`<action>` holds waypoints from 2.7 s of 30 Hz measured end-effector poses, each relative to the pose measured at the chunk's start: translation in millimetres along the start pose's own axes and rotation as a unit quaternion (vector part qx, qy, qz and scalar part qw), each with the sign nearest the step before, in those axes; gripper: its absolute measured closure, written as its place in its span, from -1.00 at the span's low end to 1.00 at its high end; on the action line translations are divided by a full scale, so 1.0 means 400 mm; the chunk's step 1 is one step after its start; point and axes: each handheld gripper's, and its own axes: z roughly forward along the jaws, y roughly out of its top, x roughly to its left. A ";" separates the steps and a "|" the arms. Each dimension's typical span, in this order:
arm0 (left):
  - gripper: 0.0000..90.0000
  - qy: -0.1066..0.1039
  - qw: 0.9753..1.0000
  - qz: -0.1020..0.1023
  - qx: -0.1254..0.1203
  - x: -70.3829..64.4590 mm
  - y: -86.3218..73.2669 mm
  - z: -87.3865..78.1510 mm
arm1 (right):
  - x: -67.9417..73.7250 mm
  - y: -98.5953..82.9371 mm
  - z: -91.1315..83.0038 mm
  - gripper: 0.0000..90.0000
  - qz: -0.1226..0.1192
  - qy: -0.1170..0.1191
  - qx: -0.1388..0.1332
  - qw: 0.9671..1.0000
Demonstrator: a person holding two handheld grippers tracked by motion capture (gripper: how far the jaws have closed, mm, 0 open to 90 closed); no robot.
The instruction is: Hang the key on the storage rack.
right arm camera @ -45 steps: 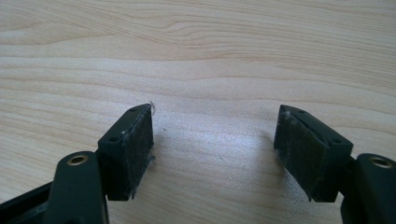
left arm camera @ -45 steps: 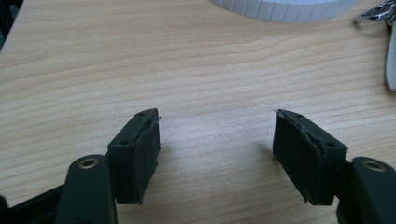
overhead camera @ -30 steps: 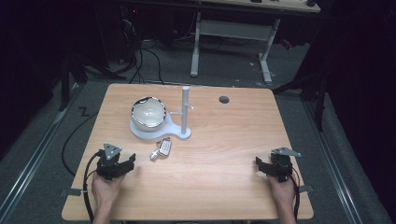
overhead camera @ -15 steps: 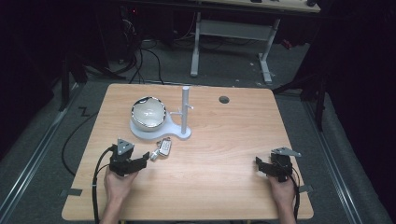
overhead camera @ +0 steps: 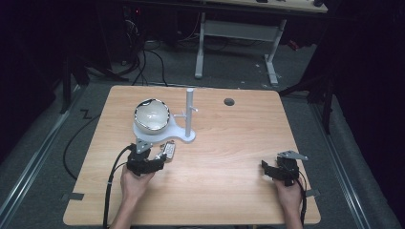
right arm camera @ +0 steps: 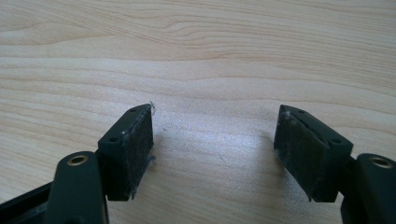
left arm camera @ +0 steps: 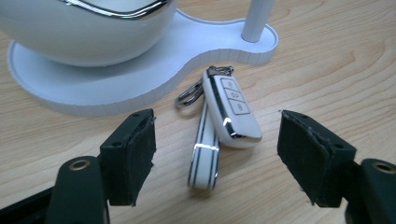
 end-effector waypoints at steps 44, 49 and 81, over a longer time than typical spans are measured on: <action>0.32 0.019 0.999 0.043 0.021 -0.053 -0.008 0.114 | 0.001 0.000 0.000 -0.36 0.000 -0.001 0.001 1.000; 0.34 0.012 0.999 0.049 0.015 -0.059 -0.008 0.109 | 0.001 0.000 0.000 -0.36 0.000 0.000 0.001 1.000; 0.72 -0.051 0.995 0.025 -0.082 -0.019 0.047 -0.055 | 0.000 0.000 0.000 -0.36 0.000 0.000 0.000 1.000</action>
